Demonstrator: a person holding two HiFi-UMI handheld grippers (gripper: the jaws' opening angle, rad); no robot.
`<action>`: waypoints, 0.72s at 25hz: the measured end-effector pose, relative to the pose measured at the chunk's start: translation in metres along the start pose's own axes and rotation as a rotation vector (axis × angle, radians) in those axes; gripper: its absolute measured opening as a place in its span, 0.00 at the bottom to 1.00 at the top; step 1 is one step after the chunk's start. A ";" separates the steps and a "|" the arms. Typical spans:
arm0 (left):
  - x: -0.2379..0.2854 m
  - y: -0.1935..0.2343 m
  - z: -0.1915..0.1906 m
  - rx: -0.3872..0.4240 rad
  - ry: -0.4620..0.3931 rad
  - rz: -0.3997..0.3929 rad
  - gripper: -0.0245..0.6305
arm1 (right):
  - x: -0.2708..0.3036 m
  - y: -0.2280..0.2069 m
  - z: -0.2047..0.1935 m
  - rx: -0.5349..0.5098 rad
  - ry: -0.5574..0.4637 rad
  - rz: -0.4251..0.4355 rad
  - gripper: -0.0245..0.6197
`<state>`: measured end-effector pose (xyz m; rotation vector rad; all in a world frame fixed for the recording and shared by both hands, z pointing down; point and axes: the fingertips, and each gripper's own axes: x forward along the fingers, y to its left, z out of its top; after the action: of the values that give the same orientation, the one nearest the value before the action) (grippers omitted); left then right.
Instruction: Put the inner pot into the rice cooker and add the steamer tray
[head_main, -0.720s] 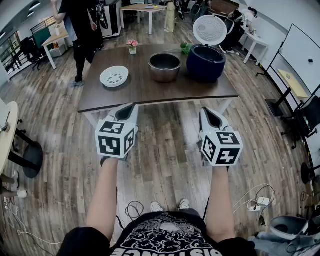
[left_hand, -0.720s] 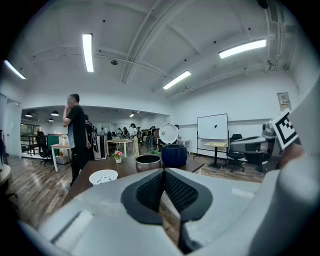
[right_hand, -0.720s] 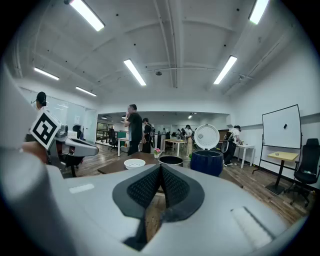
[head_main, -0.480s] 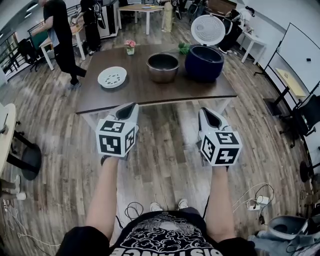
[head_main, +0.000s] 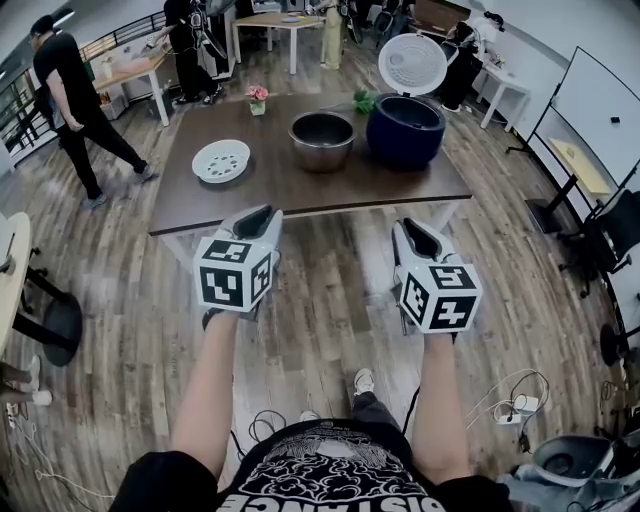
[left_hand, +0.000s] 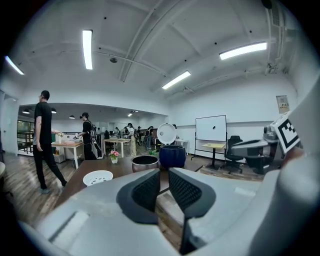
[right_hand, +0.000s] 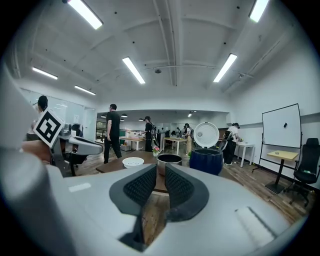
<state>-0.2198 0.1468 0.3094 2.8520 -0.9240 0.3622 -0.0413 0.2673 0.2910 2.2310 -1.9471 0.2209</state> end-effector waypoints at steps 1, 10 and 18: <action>0.002 -0.001 0.000 0.000 0.001 0.001 0.13 | 0.000 -0.002 -0.001 0.002 0.000 0.002 0.12; 0.031 -0.006 0.000 -0.029 0.013 0.023 0.23 | 0.025 -0.025 -0.010 0.024 0.011 0.061 0.19; 0.071 -0.001 0.008 -0.059 0.008 0.045 0.33 | 0.065 -0.054 -0.011 0.029 0.022 0.112 0.27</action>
<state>-0.1622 0.1064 0.3199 2.7783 -0.9824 0.3456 0.0212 0.2139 0.3142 2.1297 -2.0719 0.2885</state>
